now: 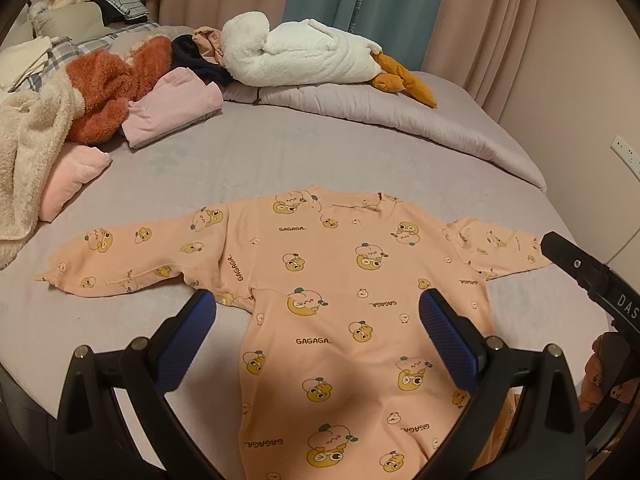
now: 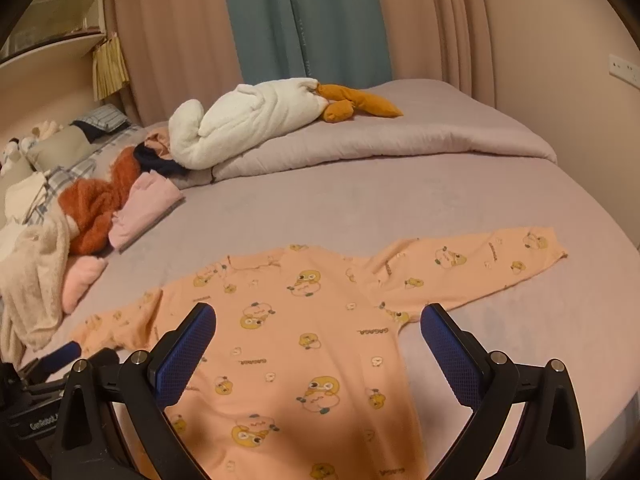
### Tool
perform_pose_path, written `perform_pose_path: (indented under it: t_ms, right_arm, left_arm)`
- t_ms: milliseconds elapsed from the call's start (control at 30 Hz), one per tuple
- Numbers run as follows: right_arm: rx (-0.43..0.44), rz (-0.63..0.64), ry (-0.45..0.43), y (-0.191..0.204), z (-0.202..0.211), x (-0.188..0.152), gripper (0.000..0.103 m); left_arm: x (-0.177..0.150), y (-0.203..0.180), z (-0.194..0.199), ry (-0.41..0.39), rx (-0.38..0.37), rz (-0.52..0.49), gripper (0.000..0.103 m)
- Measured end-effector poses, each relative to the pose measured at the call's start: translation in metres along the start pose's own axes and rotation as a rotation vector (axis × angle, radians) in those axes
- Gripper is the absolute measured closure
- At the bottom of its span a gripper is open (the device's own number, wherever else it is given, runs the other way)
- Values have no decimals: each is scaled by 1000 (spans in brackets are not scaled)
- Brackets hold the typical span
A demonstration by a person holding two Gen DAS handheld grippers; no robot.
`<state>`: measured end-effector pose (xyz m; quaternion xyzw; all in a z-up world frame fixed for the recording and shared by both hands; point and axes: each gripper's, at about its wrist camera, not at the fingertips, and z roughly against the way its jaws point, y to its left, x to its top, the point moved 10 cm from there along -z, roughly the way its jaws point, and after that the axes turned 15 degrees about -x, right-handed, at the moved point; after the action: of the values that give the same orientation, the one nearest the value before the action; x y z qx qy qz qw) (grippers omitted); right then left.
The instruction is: Fold small clothes
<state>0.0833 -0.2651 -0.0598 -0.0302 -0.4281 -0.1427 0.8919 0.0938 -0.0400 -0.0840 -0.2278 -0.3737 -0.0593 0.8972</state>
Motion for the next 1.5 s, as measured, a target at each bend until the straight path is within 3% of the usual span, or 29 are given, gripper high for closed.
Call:
perform_pose_path:
  t_ms: [1500]
  right_arm:
    - [-1, -22, 29, -8, -3, -9, 1]
  left_arm:
    - [-13, -2, -7, 40, -23, 15, 3]
